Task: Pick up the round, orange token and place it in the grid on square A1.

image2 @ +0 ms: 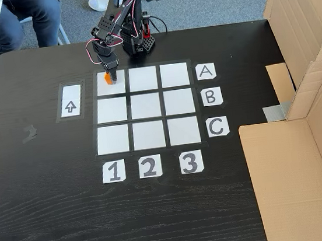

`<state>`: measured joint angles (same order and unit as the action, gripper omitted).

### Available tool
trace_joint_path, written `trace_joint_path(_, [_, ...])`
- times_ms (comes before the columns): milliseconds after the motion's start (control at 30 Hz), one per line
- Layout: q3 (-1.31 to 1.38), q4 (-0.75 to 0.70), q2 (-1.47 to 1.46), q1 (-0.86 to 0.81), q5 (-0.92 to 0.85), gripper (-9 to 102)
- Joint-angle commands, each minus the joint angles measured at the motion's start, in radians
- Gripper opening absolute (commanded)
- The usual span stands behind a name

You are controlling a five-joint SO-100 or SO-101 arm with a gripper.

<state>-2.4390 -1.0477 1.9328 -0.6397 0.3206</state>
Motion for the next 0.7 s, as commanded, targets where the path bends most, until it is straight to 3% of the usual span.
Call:
trace_joint_path(0, [-0.003,0.015,-0.005,-0.009,0.005,16])
trace_joint_path(167, [-0.015,0.035,-0.011,-0.014,0.006,18])
trace_joint_path(533, [-0.020,0.044,-0.002,-0.035,0.002,38])
trace_joint_path(667, [-0.023,0.044,0.017,-0.041,0.002,39])
